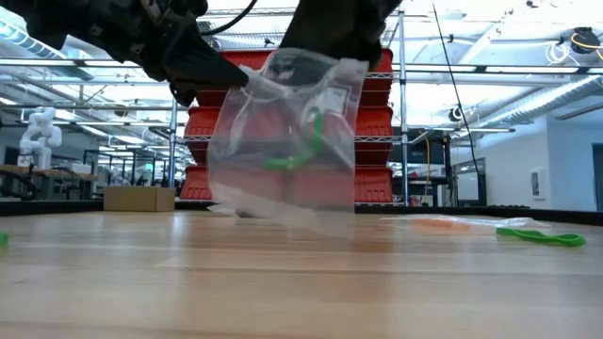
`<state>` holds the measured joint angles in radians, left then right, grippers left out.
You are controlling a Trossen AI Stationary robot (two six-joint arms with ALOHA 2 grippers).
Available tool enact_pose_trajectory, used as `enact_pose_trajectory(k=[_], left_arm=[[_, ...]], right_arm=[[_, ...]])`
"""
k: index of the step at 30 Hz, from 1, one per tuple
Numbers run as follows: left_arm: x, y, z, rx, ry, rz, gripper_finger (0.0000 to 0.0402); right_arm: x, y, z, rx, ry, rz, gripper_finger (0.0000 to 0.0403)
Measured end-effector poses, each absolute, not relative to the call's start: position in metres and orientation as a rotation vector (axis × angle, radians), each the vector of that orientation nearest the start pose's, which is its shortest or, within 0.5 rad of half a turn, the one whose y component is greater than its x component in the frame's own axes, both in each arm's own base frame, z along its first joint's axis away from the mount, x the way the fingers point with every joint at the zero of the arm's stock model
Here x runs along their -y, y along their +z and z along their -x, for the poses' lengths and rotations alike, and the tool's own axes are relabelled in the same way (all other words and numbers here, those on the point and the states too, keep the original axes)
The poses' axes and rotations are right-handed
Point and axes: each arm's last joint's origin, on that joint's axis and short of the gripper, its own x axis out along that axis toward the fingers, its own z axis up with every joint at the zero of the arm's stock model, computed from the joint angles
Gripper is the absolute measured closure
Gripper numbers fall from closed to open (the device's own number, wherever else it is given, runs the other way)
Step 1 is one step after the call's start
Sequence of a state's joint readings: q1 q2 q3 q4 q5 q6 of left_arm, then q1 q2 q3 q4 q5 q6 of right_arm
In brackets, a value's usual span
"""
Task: Sort rubber bands
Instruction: Put the green rubber band into the transparent zip bag
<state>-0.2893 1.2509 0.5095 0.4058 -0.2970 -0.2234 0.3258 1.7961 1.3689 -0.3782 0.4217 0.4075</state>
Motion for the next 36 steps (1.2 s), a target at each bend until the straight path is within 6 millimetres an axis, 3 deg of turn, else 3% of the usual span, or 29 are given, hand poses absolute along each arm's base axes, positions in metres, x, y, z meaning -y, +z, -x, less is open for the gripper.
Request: enact_pose_trajectory(k=[7,13,18,22,26,30,36], left_arm=[[0.063,0.201,-0.24,-0.323,0.043,0.123,0.0402],[0.063,0.201,-0.24,-0.323,0.043,0.122,0.0402],[0.063,0.201,-0.24,-0.323,0.042,0.123,0.0402],[0.063,0.201,-0.24,-0.325,0.037,0.124,0.0402],[0.063,0.201,-0.24,-0.325,0.037,0.124,0.0402],[0.063,0.201,-0.24,-0.325,0.037,0.124,0.0402],[0.063,0.201,-0.24,-0.325,0.037,0.124,0.0402]], right_arm=[[-0.119,0.273,-0.344,-0.749,-0.283,-0.163,0.0163],[-0.127,0.269,-0.307,-0.956,-0.428,-0.316,0.0163],[-0.14,0.242,-0.281,-1.191,-0.623,-0.433,0.0163],[-0.146,0.21,-0.263,-1.276,-0.731,-0.501,0.0163],[-0.145,0.175,-0.246,-1.296,-0.822,-0.583,0.0163],[-0.14,0.143,-0.238,-1.273,-0.794,-0.679,0.0163],[-0.135,0.131,-0.237,-1.212,-0.78,-0.749,0.0163]])
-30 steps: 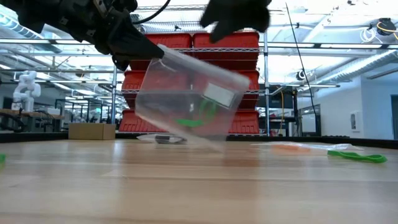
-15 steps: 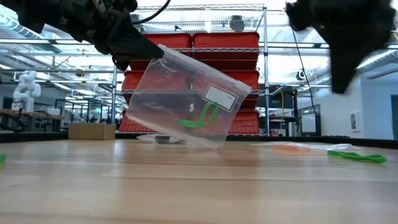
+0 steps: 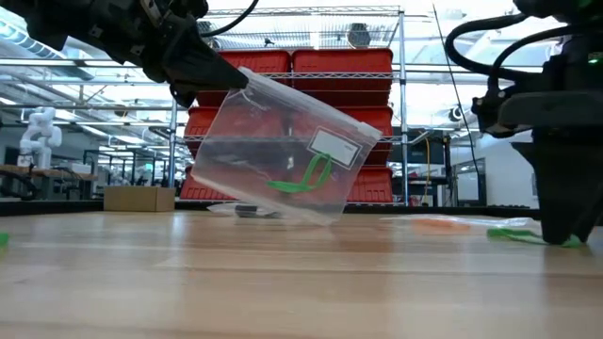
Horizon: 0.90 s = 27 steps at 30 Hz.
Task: Sort rubber bands
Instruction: Put the green rubber band into the transparent zip bag
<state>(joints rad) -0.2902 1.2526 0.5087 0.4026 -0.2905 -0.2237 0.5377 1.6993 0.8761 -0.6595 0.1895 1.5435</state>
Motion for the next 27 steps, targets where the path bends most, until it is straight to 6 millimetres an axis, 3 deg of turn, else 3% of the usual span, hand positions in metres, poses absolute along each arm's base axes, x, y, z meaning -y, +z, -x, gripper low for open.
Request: enact_pose_trajectory(k=[3,6,13,18,27], left_arm=[[0.063,0.201,-0.24,-0.325,0.037,0.124,0.0402],[0.063,0.201,-0.24,-0.325,0.037,0.124,0.0402],[0.063,0.2,-0.24,-0.326,0.037,0.124,0.0402],[0.063,0.2,-0.24,-0.326,0.037,0.123,0.0402],[0.063,0.2,-0.24,-0.327,0.038,0.124,0.0402]], right_arm=[[-0.134,0.13,-0.235,-1.213,-0.825,-0.758,0.0176],[-0.133,0.129,-0.235,-1.204,-0.822,-0.744,0.0216],[-0.135,0.129,-0.239,-1.153,-0.77,-0.671,0.0385],[-0.148,0.145,-0.253,-1.133,-0.66,-0.625,0.0397],[-0.164,0.222,-0.298,-0.905,-0.445,-0.387,0.0402]])
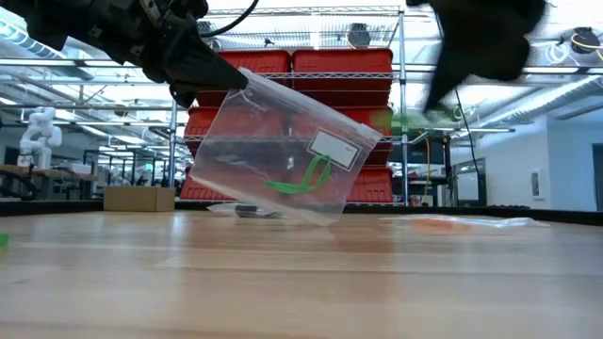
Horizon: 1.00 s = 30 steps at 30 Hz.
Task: Sort rubber bands
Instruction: Put the green rubber band into the transparent zip bag
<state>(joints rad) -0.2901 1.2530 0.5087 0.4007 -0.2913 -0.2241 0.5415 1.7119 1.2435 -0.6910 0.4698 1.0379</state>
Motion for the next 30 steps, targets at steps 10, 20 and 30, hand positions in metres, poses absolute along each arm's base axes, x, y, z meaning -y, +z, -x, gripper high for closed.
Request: enact_pose_trajectory(k=[10,20,30], left_arm=[[0.063,0.2,-0.24,-0.326,0.038,0.124,0.0402],[0.063,0.2,-0.24,-0.326,0.038,0.124,0.0402],[0.063,0.2,-0.24,-0.326,0.038,0.124,0.0402]], right_arm=[[-0.139,0.269,-0.333,-0.687,-0.456,-0.083,0.0403],[-0.122,0.255,-0.344,-0.746,-0.501,-0.006,0.0403],[-0.122,0.252,-0.344,-0.735,-0.535,0.06,0.0403]])
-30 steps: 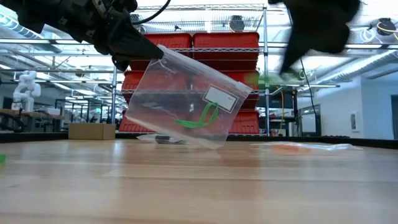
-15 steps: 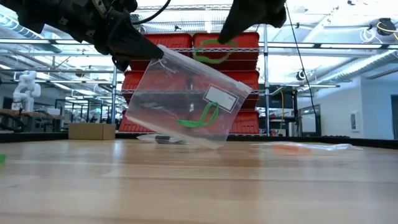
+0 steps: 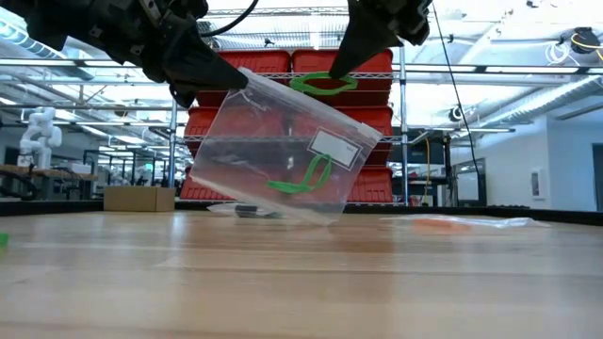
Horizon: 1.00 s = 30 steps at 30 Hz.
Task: Sort rubber bands
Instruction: Put the green rubber band into the transparent zip bag
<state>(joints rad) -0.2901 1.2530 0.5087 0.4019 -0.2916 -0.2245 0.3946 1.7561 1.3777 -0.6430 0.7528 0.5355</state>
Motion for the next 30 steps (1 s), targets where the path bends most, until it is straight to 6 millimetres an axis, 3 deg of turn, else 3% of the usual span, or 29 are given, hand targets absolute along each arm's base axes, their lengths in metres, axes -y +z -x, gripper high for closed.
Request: enact_pose_trajectory(k=[14,24,30], left_arm=[[0.063,0.2,-0.24,-0.326,0.039,0.128,0.0402],[0.063,0.2,-0.24,-0.325,0.04,0.129,0.0402],[0.063,0.2,-0.24,-0.326,0.04,0.128,0.0402]], right_arm=[[-0.123,0.251,-0.345,-0.731,-0.543,0.145,0.0403],[-0.131,0.233,-0.352,-0.766,-0.525,0.217,0.0403],[-0.139,0.231,-0.353,-0.755,-0.496,0.233,0.0403]])
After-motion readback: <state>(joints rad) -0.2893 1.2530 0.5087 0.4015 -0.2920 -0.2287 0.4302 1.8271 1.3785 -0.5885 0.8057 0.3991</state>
